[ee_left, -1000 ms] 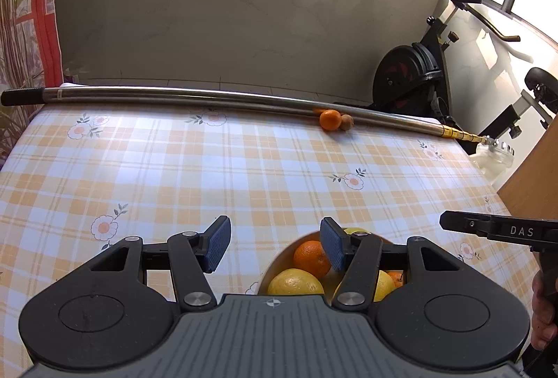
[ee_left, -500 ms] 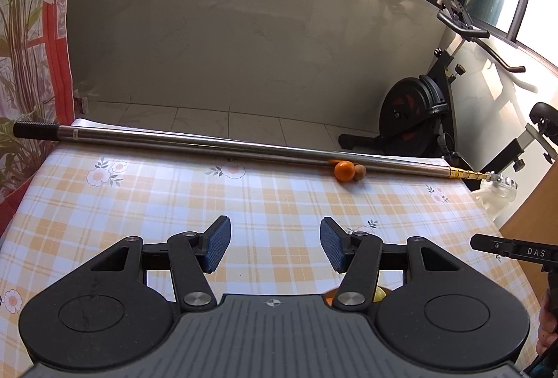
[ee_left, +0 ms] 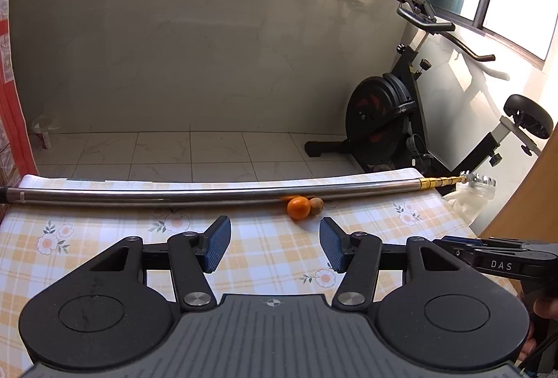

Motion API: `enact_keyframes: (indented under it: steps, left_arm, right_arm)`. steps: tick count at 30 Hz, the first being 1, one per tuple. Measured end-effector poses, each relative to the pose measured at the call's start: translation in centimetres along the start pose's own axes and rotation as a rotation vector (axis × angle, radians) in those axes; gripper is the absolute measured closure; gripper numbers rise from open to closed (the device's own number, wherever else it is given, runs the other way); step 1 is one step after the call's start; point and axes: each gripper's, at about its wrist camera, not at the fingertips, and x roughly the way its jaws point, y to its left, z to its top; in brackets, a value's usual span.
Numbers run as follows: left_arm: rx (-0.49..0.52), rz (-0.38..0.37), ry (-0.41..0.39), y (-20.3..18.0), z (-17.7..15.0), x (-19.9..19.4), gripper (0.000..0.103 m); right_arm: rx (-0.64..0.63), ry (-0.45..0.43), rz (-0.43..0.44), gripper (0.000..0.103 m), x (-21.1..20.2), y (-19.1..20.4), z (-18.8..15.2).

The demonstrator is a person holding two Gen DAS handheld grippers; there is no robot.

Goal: Organize fruits
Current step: 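Move the left tool to the last orange while the right tool approaches the last kiwi, then close the left tool on the orange while the right tool closes on the kiwi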

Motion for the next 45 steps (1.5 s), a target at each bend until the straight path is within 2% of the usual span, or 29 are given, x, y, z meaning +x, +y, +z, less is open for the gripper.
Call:
enact_keyframes:
  steps: [4,8,15,20,28,34,41,43,45]
  left_arm:
    - [0.008,-0.033,0.018,-1.3,2.0,2.9,0.044]
    - [0.021,-0.036,0.069,-2.2,2.7,7.7,0.044]
    - [0.117,-0.032,0.145,-3.4,0.9,15.4,0.044]
    - [0.196,-0.033,0.151,-3.9,-0.8,19.6,0.048]
    - [0.171,-0.064,0.146,-3.7,-0.8,22.9,0.049]
    - [0.155,-0.044,0.165,-3.5,-0.7,24.4,0.055]
    - [0.134,-0.043,0.186,-3.1,-1.0,25.5,0.056]
    - [0.132,-0.053,0.185,-3.0,-1.1,25.5,0.064]
    - [0.139,-0.061,0.184,-3.0,-1.1,25.6,0.064]
  right_arm:
    - [0.002,0.001,0.001,0.071,1.6,-0.9,1.3]
    - [0.003,0.022,-0.007,0.071,3.9,-1.9,1.9]
    - [0.011,0.067,-0.001,0.071,7.9,-3.7,2.3]
    - [0.034,0.089,0.007,0.071,10.0,-4.9,2.2]
    - [0.066,0.115,0.015,0.071,11.7,-6.2,1.6]
    - [0.076,0.123,0.017,0.071,12.0,-6.5,1.6]
    - [0.074,0.132,0.016,0.071,12.3,-6.4,1.7]
    - [0.074,0.133,0.017,0.071,12.4,-6.3,1.7]
    - [0.071,0.133,0.016,0.071,12.5,-6.3,1.7]
